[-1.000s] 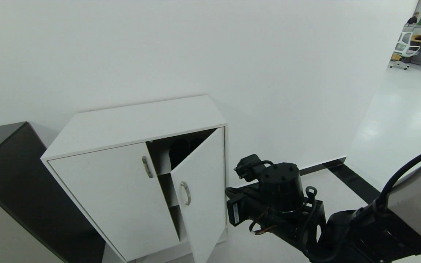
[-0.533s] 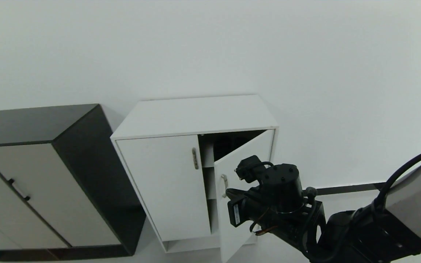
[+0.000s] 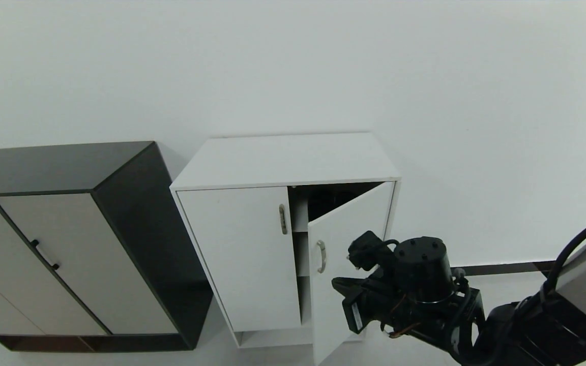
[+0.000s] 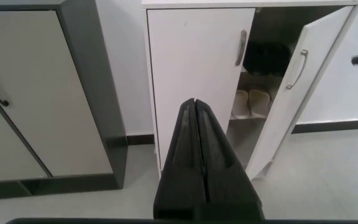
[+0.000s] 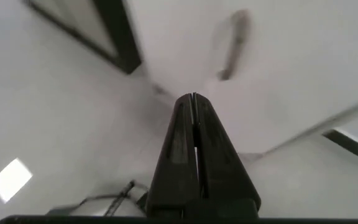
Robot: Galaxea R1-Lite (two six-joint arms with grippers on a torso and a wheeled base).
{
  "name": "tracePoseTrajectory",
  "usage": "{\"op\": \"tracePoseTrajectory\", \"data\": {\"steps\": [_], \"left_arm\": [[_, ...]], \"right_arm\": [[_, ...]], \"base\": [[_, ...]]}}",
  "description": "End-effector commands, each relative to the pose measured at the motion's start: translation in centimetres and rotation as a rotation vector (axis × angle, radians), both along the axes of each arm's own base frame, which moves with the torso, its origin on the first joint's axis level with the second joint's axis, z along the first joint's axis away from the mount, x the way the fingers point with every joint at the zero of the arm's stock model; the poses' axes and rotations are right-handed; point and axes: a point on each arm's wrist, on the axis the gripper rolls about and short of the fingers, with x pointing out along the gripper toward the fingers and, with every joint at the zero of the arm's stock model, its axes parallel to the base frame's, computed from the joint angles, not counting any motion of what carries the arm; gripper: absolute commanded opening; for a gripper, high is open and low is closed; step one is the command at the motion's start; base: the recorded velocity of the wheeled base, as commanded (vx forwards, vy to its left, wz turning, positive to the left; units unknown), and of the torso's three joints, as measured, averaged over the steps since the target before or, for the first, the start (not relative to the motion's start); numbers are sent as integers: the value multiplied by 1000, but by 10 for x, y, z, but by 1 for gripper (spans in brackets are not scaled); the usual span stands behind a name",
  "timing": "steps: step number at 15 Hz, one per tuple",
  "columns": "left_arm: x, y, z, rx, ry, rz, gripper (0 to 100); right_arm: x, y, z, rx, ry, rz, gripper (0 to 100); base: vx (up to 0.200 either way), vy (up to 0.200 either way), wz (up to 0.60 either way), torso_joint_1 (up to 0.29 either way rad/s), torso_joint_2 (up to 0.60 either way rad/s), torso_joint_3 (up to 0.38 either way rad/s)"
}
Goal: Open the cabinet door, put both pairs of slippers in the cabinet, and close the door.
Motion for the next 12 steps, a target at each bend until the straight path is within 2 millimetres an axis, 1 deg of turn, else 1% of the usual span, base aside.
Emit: {"op": "tracePoseTrajectory", "data": {"steps": [1,3,8,10,12], "left_arm": [[0,0,0,0,0,0,0],[0,0,0,0,0,0,0],[0,0,0,0,0,0,0],[0,0,0,0,1,0,0],[0,0,0,0,1,0,0]], "right_arm": [[0,-15,2,8,19,16,0],[1,-16,2,16,22,28,0],[1,-16,3,19,21,32,0],[-2,-17,8,28,13,35,0],[-3,-18,7,25,17,38,0]], "base": [[0,0,0,0,0,0],[0,0,0,0,0,0],[200,0,0,0,0,0],[200,0,0,2,2,2],[200,0,0,5,0,5]]}}
